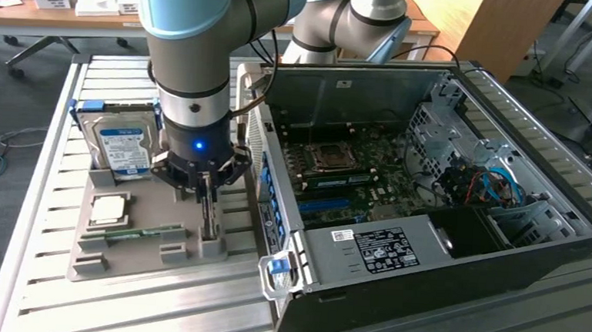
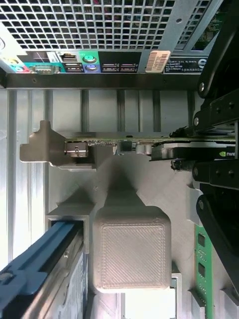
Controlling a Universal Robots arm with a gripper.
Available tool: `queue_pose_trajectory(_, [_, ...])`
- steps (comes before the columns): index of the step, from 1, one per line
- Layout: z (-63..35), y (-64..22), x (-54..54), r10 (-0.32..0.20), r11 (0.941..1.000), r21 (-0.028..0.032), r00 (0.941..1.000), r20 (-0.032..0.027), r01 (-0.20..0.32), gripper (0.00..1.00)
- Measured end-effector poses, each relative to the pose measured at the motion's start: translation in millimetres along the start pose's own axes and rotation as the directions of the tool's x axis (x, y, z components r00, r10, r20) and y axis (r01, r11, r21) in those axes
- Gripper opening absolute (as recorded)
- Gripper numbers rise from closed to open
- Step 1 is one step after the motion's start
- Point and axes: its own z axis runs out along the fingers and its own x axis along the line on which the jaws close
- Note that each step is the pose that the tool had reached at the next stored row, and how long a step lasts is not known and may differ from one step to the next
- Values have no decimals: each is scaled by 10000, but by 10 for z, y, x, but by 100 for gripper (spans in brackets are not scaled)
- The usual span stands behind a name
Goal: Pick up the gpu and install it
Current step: 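Pick up the gpu and move the gpu toward the slot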
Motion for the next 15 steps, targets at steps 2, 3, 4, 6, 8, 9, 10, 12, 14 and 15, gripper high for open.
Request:
queue_pose_trajectory(2, [0, 0, 0, -36, 10000, -1, 10000, -2, 36, 27])
queue_pose_trajectory(3, [0, 0, 0, -36, 10000, -1, 10000, -2, 36, 27])
queue_pose_trajectory(4, [0, 0, 0, -36, 10000, -1, 10000, -2, 36, 27])
queue_pose_trajectory(6, [0, 0, 0, -37, 10000, -1, 10000, -2, 37, 27])
queue_pose_trajectory(8, [-5, 1, 0, -36, 10000, -3, 10000, 0, 36, 27])
queue_pose_trajectory(9, [-13, 0, 0, -36, 10000, -1, 10000, -2, 36, 27])
queue_pose_trajectory(10, [-24, 1, 0, -37, 10000, 0, 10000, -3, 37, 27])
queue_pose_trajectory(12, [-51, 2, -1, -36, 10000, -1, 10000, -2, 36, 27])
queue_pose_trajectory(14, [-85, 4, -2, -36, 10000, -1, 10000, -2, 36, 27])
queue_pose_trajectory(15, [-104, 5, -2, -36, 10000, -1, 10000, -2, 36, 27])
